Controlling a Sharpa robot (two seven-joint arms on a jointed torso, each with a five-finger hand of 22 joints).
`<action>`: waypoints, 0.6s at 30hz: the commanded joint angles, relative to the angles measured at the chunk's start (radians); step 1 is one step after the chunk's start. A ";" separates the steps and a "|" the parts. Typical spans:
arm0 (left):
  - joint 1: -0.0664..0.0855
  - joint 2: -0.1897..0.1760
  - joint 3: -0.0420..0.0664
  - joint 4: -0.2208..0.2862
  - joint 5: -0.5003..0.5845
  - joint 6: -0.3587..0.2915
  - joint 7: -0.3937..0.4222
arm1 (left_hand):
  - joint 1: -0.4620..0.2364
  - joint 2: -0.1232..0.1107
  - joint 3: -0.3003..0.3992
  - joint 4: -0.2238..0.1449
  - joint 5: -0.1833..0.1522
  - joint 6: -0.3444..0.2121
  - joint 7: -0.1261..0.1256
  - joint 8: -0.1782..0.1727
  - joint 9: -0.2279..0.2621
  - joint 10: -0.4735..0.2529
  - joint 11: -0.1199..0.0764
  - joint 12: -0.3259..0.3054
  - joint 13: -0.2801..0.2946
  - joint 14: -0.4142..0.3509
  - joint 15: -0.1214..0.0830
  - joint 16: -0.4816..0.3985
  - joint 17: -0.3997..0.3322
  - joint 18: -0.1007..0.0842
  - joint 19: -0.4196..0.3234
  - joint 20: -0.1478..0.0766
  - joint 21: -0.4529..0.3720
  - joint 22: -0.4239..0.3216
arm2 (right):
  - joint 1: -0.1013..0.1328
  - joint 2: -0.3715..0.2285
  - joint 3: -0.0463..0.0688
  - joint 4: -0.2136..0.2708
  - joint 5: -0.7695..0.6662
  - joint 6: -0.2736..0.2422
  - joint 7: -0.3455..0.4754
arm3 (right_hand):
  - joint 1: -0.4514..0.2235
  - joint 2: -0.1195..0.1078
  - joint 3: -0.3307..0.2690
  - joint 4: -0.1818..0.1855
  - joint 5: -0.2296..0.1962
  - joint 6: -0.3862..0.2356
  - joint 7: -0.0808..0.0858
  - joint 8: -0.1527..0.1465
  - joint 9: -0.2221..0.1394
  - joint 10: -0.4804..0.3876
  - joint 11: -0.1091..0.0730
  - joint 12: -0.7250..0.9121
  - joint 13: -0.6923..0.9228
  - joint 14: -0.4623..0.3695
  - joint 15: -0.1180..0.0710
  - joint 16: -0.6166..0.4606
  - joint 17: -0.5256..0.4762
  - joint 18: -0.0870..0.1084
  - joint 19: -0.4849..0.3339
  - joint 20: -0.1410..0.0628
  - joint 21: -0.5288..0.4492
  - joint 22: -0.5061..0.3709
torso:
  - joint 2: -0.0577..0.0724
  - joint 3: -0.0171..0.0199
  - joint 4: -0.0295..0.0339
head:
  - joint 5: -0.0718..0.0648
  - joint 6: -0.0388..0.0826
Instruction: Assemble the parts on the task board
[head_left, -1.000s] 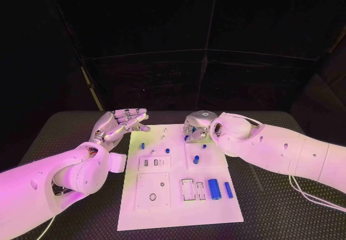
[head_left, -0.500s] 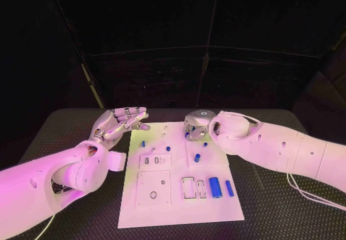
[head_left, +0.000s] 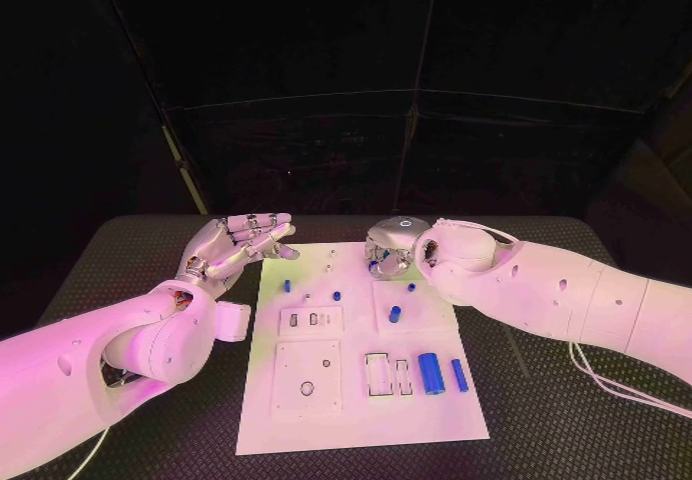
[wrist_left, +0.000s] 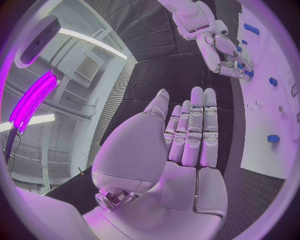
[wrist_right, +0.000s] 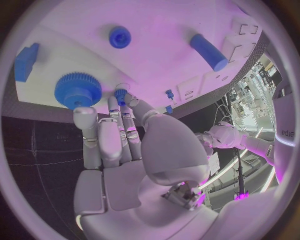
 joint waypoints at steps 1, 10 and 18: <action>0.001 0.000 0.002 0.000 -0.006 0.014 0.002 | 0.003 0.001 -0.002 -0.007 -0.005 0.000 0.005 -0.005 -0.001 0.001 0.007 -0.003 -0.002 -0.006 0.003 -0.006 0.001 0.010 -0.005 0.001 0.005 0.001 | -0.002 0.003 -0.003 -0.004 -0.006 0.021 0.005 | -0.005 -0.017 0.015 0.002 0.000 0.011 0.000 -0.005 -0.001 0.001 0.003 0.005 0.000 0.029 0.000 0.005 -0.001 -0.015 -0.002 0.004 0.009 0.002 | 0.001 -0.0007 0.0016 | 0.000 -0.002; 0.001 -0.002 0.002 0.001 -0.006 0.016 -0.002 | 0.004 0.001 -0.001 -0.008 -0.005 0.000 0.006 -0.006 -0.001 0.001 0.007 -0.005 -0.002 -0.006 0.003 -0.007 0.002 0.010 -0.005 0.001 0.005 0.001 | -0.002 0.006 -0.003 -0.004 -0.004 -0.022 0.016 | -0.009 -0.028 0.056 0.005 0.015 0.017 0.000 -0.005 0.000 -0.011 0.005 0.005 -0.005 0.028 0.001 0.009 0.000 -0.015 -0.005 0.006 0.019 0.012 | 0.001 -0.0014 0.0031 | 0.000 -0.003; 0.001 -0.007 0.003 0.004 -0.006 0.017 -0.003 | 0.004 0.001 -0.001 -0.009 -0.005 -0.001 0.006 -0.007 -0.001 0.001 0.007 -0.006 -0.002 -0.007 0.004 -0.008 0.003 0.010 -0.006 0.002 0.005 0.001 | -0.002 -0.001 -0.002 0.032 0.001 -0.169 0.028 | -0.008 -0.042 0.079 0.004 0.023 0.023 0.001 -0.004 0.001 -0.006 0.005 0.006 -0.006 0.030 0.001 0.016 0.007 -0.017 -0.001 0.006 0.031 0.026 | 0.002 -0.0021 0.0061 | 0.007 0.002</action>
